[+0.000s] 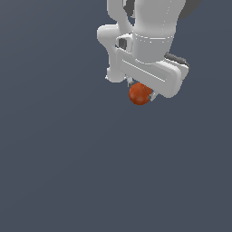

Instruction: Pick up the object and move it to a goal position.

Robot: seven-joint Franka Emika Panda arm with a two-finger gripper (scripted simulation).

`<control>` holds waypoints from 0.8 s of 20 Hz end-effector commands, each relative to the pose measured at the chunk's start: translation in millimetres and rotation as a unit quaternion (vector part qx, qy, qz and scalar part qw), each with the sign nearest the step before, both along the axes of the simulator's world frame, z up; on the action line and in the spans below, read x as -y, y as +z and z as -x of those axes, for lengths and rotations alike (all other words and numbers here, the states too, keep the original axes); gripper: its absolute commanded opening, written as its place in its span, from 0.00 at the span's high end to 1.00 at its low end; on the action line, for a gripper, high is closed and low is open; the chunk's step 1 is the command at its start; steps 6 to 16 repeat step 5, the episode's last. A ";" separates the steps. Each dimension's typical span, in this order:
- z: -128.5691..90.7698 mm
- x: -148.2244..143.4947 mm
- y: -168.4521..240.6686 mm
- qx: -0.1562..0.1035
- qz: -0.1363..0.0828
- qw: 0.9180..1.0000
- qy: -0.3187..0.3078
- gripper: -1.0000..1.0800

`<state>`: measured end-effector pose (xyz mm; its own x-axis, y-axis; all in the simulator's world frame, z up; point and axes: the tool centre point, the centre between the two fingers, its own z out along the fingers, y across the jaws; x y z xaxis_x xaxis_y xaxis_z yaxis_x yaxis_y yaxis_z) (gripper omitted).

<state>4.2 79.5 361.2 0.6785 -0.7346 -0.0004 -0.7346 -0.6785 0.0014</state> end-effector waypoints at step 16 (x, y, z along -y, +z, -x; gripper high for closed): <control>-3.4 -1.7 8.0 0.001 0.000 1.000 0.000 1.00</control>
